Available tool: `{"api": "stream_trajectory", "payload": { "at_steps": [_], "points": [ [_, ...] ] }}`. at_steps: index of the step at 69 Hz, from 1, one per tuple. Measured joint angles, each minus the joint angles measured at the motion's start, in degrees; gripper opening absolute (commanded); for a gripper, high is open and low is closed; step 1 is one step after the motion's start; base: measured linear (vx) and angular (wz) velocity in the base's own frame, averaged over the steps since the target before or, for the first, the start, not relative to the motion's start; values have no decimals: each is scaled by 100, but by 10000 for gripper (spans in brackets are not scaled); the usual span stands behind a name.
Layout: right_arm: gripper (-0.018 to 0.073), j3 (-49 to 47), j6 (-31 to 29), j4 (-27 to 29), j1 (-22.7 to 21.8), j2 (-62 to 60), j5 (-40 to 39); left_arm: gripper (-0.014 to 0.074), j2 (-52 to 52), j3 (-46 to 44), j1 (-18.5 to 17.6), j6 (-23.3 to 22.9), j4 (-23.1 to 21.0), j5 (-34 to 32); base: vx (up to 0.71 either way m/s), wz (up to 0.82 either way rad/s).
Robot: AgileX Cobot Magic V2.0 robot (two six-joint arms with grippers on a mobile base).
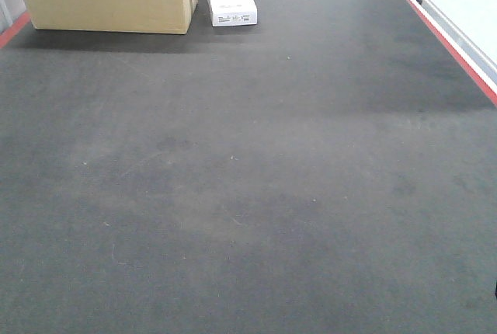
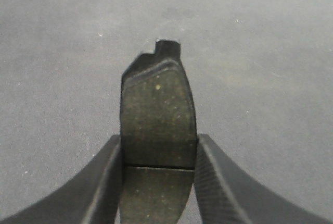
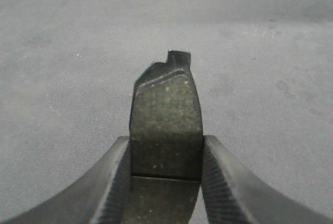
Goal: Move and align brake pads A on conveyor
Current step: 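Lower the left gripper's brake pad onto the black belt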
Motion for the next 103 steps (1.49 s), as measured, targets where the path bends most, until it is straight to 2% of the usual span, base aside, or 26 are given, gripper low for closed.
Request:
{"api": "stream_trajectory", "payload": {
  "at_steps": [67, 76, 86, 103],
  "points": [
    [-7, 0, 0, 0, 0, 0, 0, -6, 0, 0, 0, -7, 0, -15, 0, 0],
    [-7, 0, 0, 0, 0, 0, 0, -5, 45, -6, 0, -431, 9, -156, 0, 0],
    [-7, 0, 0, 0, 0, 0, 0, -2, 706, -224, 0, -973, 221, -204, 0, 0],
    [-7, 0, 0, 0, 0, 0, 0, 4, 2619, -737, 0, -1141, 514, -416, 0, 0]
  ]
}}
